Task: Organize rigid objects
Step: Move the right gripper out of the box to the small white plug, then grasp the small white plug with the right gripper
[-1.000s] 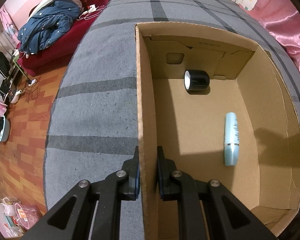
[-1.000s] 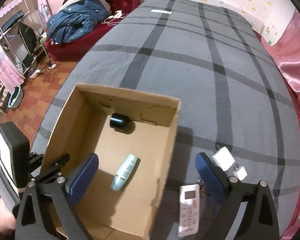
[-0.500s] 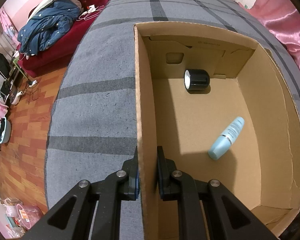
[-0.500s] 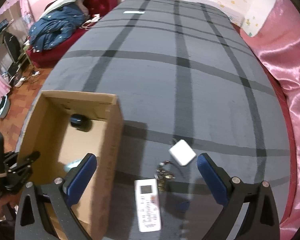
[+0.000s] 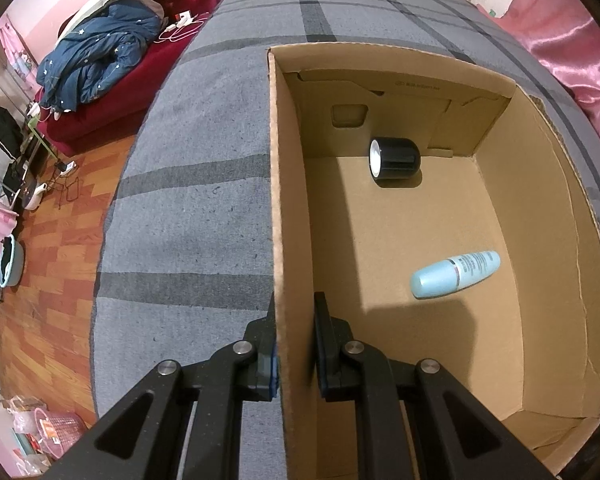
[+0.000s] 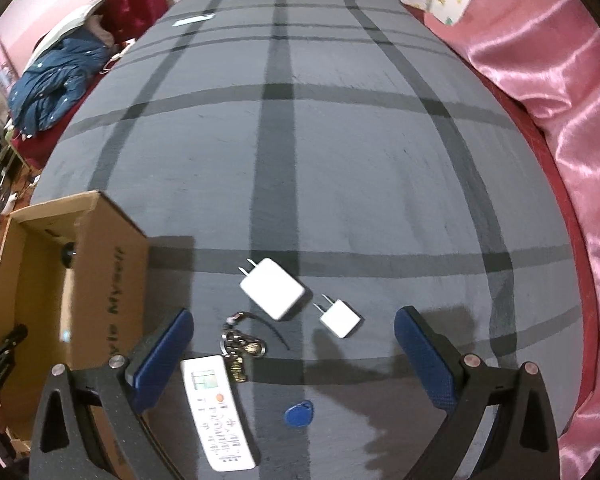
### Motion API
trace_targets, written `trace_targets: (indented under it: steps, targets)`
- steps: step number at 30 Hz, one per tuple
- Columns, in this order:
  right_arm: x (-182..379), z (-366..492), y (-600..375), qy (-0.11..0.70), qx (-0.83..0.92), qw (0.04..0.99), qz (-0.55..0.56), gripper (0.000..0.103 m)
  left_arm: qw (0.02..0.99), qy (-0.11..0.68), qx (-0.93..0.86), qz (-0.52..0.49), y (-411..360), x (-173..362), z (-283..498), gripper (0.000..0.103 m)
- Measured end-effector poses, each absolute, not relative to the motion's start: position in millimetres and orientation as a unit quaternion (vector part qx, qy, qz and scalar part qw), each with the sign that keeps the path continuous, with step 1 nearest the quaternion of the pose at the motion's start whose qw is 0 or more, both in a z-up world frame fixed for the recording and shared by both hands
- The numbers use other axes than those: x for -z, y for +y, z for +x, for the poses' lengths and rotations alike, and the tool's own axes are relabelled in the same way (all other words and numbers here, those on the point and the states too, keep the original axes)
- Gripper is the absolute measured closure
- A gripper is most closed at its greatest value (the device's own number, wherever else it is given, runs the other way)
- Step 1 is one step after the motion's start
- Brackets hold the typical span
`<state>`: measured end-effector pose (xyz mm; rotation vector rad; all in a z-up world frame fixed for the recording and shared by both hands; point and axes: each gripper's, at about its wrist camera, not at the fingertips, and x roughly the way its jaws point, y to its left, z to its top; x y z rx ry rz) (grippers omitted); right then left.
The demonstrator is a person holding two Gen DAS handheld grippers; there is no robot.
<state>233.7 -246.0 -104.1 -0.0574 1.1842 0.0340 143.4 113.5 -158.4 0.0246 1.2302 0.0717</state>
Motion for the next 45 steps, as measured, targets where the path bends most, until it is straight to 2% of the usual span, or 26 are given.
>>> trace_targets:
  steps: [20,31,37,40,41,45]
  targets:
    - [197,254,-283,0.606,0.010,0.794,-0.042,0.001,0.816,0.577,-0.037,0.012,113,158,143,0.089]
    - [221,269,-294,0.616,0.008,0.787,-0.032,0.004,0.816,0.577,-0.037,0.009,114,157,142,0.089]
    - [225,274,-296,0.620,0.003,0.784,-0.030,0.025,0.815,0.578,-0.037,0.007,114,158,143,0.089]
    - [227,276,-297,0.625,-0.004,0.780,-0.028,0.048,0.815,0.578,-0.037,0.008,114,157,143,0.089]
    - [227,276,-296,0.625,-0.005,0.780,-0.028,0.062,0.815,0.578,-0.037,0.008,115,157,143,0.089]
    - [223,272,-292,0.620,0.004,0.784,-0.038,0.062,0.816,0.577,-0.036,0.006,116,158,143,0.089]
